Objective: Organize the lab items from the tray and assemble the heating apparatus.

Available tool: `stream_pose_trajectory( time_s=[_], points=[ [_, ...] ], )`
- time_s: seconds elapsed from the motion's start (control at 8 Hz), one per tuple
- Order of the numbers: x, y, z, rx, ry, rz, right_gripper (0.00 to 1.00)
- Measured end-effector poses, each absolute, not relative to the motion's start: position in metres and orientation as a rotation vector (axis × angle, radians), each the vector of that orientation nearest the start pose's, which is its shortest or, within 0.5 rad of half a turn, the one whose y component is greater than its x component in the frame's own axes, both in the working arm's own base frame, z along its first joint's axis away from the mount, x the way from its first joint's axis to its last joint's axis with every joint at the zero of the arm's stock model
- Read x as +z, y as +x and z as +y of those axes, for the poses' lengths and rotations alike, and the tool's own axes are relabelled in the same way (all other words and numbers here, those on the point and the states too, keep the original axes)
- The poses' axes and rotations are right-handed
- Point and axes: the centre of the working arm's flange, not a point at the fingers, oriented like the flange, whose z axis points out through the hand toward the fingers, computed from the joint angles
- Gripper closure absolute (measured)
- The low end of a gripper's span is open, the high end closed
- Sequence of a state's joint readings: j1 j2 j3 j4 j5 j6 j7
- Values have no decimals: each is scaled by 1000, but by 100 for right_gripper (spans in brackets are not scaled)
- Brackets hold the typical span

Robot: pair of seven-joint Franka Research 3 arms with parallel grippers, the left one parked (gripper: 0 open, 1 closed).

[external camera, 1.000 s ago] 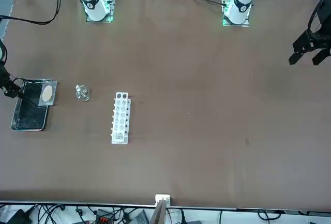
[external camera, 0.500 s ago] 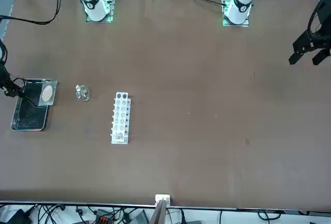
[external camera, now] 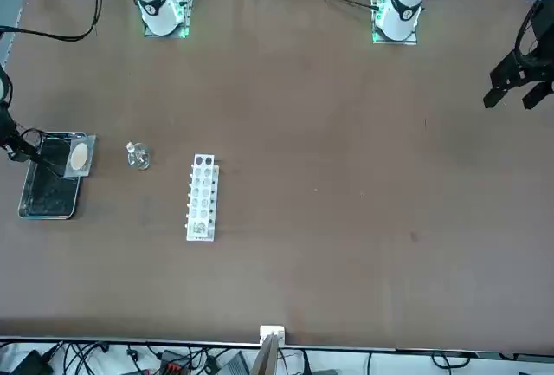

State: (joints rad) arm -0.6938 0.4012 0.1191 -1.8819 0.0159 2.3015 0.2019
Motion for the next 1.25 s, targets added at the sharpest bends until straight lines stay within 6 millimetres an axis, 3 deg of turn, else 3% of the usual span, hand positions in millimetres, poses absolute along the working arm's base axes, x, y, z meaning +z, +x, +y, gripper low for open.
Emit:
stream_pose_trajectory(
  time_s=[1.25],
  points=[
    [303, 535, -344, -62, -2846, 1185, 89]
  ],
)
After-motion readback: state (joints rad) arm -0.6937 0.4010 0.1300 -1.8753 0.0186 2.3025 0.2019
